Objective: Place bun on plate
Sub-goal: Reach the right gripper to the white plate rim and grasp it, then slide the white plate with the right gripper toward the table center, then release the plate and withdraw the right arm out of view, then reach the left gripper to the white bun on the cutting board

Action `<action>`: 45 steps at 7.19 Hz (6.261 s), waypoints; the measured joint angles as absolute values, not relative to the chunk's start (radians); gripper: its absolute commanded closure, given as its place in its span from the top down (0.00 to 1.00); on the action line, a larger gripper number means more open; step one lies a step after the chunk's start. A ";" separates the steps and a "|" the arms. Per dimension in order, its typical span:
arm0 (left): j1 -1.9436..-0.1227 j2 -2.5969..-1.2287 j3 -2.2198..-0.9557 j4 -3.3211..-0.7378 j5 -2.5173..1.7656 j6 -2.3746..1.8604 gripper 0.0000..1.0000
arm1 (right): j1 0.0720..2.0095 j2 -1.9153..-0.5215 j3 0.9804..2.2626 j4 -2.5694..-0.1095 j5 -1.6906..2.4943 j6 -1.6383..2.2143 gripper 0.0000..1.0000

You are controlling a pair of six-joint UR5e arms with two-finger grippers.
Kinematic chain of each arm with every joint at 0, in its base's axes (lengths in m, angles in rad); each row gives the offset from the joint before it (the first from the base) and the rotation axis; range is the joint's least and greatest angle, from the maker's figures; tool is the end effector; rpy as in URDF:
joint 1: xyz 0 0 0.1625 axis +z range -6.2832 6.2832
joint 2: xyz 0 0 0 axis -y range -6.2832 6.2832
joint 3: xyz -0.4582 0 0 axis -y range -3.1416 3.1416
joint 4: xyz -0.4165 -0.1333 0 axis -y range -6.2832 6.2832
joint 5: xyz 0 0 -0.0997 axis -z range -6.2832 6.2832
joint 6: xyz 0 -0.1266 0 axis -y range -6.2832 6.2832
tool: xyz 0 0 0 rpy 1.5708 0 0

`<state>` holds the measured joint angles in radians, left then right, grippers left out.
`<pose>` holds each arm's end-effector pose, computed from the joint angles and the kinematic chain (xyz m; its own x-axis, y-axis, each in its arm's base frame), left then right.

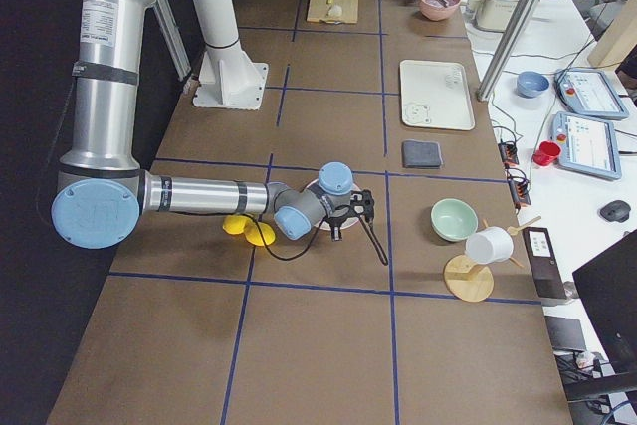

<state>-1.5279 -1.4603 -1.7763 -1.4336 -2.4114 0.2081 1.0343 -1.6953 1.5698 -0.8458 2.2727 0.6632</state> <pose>-0.0192 -0.4614 0.6670 0.6445 0.2035 -0.7370 -0.1799 0.9772 0.1125 -0.2078 -0.4502 0.6928 0.6303 -0.1174 0.7674 0.0431 0.9923 0.1164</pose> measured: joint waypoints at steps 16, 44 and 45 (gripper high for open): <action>-1.528 -1.459 -1.776 -1.430 -2.411 0.207 1.00 | 0.507 -1.085 1.589 -0.994 1.865 1.487 1.00; -0.785 -1.474 -1.819 -2.111 -2.067 -0.909 0.62 | 1.528 -1.651 1.764 -1.585 2.322 -0.098 1.00; -0.760 -1.473 -1.818 -2.110 -2.052 -0.914 0.25 | 1.528 -1.653 1.765 -1.584 2.322 -0.098 1.00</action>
<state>-0.7597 -1.4725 -1.8181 -2.1097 -2.0520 -0.9136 1.5278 -1.6525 1.7649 -1.5845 2.3223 -0.0982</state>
